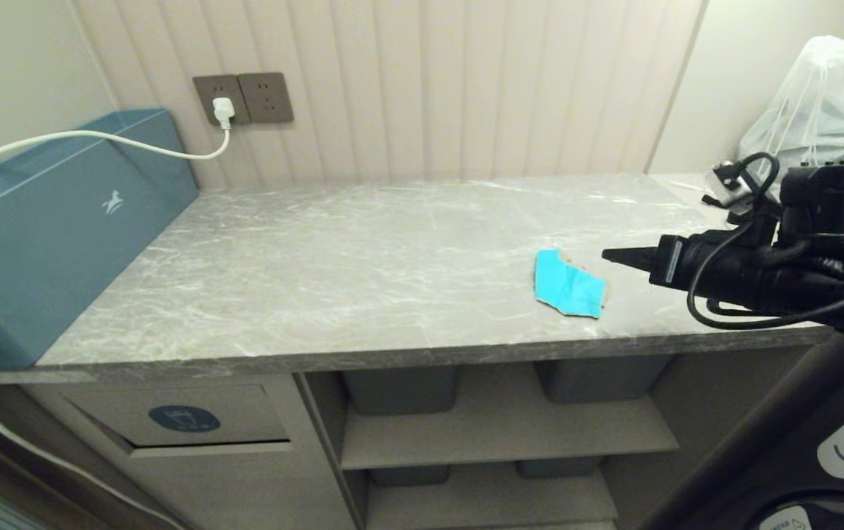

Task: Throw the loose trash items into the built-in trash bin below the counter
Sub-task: Pick up the garbage

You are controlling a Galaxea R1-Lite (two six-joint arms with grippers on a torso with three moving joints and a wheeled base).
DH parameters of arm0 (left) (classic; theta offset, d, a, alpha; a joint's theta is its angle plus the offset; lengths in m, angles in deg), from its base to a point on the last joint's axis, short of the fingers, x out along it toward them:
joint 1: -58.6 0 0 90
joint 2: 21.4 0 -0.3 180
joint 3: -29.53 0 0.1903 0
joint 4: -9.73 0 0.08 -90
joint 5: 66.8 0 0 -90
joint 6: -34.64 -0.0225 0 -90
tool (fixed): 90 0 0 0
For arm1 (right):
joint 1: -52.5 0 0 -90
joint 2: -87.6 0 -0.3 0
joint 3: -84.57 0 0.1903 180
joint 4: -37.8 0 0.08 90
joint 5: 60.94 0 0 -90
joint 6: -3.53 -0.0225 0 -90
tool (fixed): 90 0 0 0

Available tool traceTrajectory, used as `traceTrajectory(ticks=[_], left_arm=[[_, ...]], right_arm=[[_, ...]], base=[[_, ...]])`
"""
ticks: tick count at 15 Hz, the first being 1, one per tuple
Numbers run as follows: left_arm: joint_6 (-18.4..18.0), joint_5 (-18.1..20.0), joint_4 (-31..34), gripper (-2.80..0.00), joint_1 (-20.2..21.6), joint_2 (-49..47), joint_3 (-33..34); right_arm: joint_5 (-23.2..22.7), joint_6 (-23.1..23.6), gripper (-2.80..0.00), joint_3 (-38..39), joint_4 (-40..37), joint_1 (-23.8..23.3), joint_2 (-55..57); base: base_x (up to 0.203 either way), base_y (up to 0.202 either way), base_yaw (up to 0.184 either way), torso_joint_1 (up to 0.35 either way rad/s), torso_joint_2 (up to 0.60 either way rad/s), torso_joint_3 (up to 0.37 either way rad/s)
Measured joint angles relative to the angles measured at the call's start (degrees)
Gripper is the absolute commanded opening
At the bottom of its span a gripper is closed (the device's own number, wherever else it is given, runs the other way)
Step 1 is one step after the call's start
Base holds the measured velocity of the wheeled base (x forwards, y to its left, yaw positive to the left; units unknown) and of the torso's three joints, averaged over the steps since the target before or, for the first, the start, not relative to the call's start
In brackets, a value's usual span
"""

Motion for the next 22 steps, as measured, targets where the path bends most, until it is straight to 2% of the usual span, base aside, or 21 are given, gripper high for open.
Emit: traceTrajectory(ticks=[2,3,15,20,22], left_arm=[[0.00,0.00,0.02,-2.80,0.05,0.00,-0.02],[0.00,0.00,0.00,-2.80,0.05,0.00,-0.02],[0.00,0.00,0.00,-2.80,0.02,0.00,0.02],[0.00,0.00,0.01,-2.80,0.02,0.00,0.02],[0.00,0.00,0.00,-2.80,0.02,0.00,0.00]], right_arm=[[-0.35,-5.79,0.00,-0.32,-3.54,-0.09,-0.45],[-0.50,-6.56,0.00,-0.46,-4.66,-0.06,-0.39],[0.00,-5.95,0.00,-3.27,-6.48,-0.09,5.77],[-0.67,-6.19,0.00,-3.31,-6.15,0.30,6.99],[-2.67,-6.37,0.00,-3.21,-6.10,0.45,7.24]], base=[[0.000,0.000,0.000,0.000,0.00,0.000],[0.000,0.000,0.000,0.000,0.00,0.000],[0.000,0.000,0.000,0.000,0.00,0.000],[0.000,0.000,0.000,0.000,0.00,0.000],[0.000,0.000,0.000,0.000,0.00,0.000]])
